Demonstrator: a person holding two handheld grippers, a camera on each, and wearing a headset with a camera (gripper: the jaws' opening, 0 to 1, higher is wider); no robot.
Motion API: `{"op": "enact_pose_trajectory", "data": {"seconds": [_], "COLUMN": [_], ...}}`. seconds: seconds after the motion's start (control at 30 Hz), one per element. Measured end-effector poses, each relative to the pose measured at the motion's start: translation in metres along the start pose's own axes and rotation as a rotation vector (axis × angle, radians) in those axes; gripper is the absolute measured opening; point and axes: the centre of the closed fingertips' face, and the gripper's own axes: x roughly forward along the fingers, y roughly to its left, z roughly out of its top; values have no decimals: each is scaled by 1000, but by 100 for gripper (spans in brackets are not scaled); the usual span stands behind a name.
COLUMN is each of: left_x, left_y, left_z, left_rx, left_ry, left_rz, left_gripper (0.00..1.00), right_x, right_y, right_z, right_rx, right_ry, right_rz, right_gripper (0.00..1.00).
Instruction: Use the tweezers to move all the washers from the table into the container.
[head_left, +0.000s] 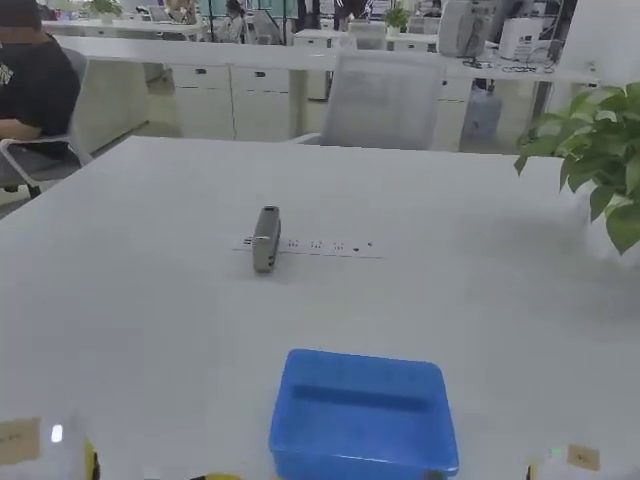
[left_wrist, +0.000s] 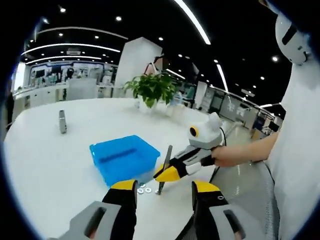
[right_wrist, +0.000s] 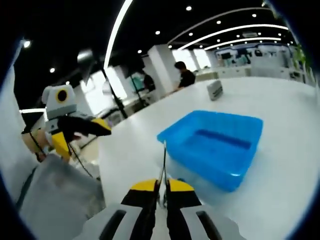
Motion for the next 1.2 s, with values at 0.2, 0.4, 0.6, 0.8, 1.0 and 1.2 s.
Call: {"op": "enact_pose_trajectory", "data": {"seconds": [0.2,0.4,0.6,0.8,1.0,1.2], "left_x": [-10,-8,-18,-29,-31,-30], "left_y": [15,18,29,30,35,38], "left_z": [-6,-12,5,23,23,19], "left_rx": [14,-3,-21,-18,-54,-66], "left_ry": [-61,-88,-215,-330,-352,-341], "left_rz": [195,272,331,353,364,369], "left_gripper": [54,68,85,90,93,93], "right_x": [-3,-10,-24,-35,-42,-44], "right_y": [-4,-4,-8,-13,-18,-22], "right_z": [-1,-2,9,23,39,65], "right_rx": [110,154,163,134,50,-42], "right_ry": [-36,-44,-66,-76,-62,-60], "right_rz": [6,-10,-45,-97,-136,-154], "right_gripper": [3,3,3,3,3,3]}}
